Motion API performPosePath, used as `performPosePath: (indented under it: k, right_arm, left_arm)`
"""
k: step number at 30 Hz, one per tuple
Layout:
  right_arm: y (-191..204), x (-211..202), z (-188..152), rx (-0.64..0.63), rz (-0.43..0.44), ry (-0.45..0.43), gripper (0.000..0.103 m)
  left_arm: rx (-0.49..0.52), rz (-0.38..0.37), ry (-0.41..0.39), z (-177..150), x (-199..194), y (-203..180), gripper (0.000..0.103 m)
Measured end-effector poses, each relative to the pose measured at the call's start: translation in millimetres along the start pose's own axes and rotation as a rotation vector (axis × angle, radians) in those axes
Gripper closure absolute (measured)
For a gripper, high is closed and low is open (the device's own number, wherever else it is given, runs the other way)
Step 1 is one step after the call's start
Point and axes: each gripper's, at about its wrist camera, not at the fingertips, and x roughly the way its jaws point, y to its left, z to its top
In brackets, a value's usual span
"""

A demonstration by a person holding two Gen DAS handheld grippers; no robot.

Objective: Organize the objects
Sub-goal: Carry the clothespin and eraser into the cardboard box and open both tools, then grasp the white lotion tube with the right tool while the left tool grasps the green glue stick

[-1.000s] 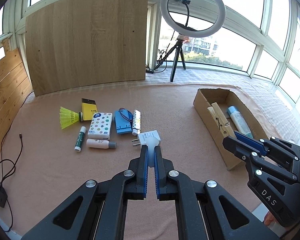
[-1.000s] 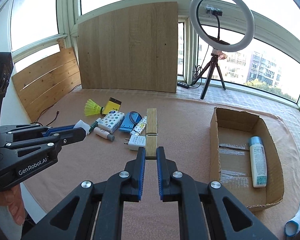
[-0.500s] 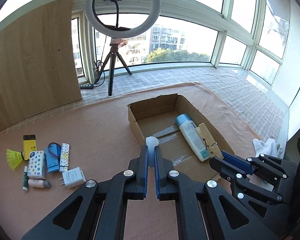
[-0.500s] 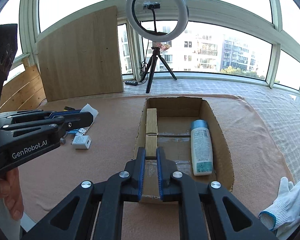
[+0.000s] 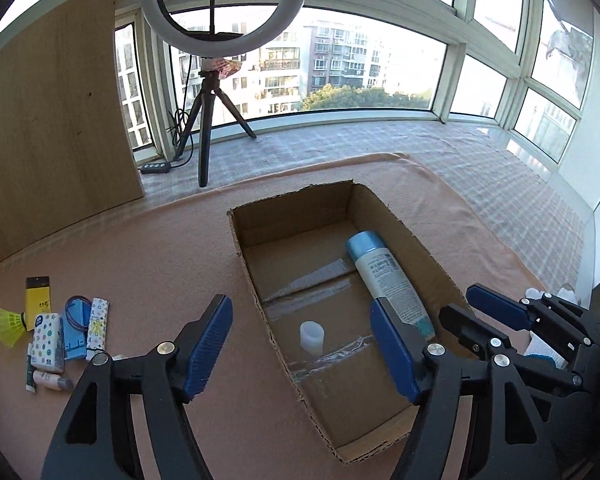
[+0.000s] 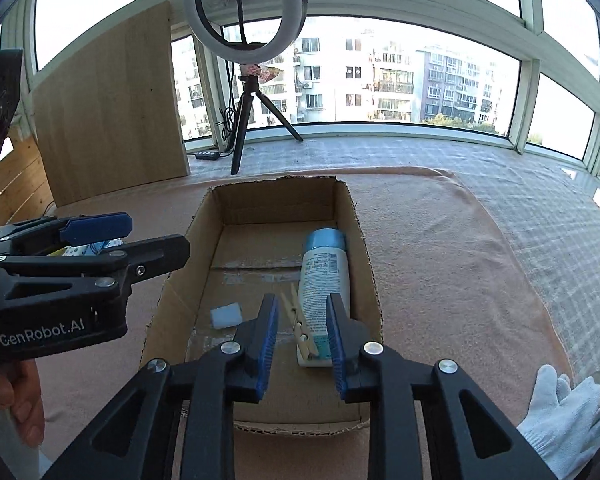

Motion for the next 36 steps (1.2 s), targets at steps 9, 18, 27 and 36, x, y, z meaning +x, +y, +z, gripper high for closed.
performPosePath:
  k: [9,18,27,36]
  right_arm:
    - [59.1,11.3,6.1,-0.044,0.036,0.011,0.076]
    - [193.5,42.1,-1.8,-0.193,0.173,0.087,0.075]
    - [321.9,82.6,-18.5,-0.428,0.299,0.161,0.072]
    - [374.6,154.6,-12.8,-0.642,0.309,0.203,0.066]
  left_arm:
    - [-0.087,0.065,0.025,-40.2,-18.4,86.8,0.024]
    - [-0.278,0.187,0.013,-107.2,-70.3,226.3,0.024]
    - [-0.477,0.315,0.021,-175.9,-112.1,339.1,0.024]
    - [-0.580,0.364,0.040,-218.7,-127.1,385.8,0.024]
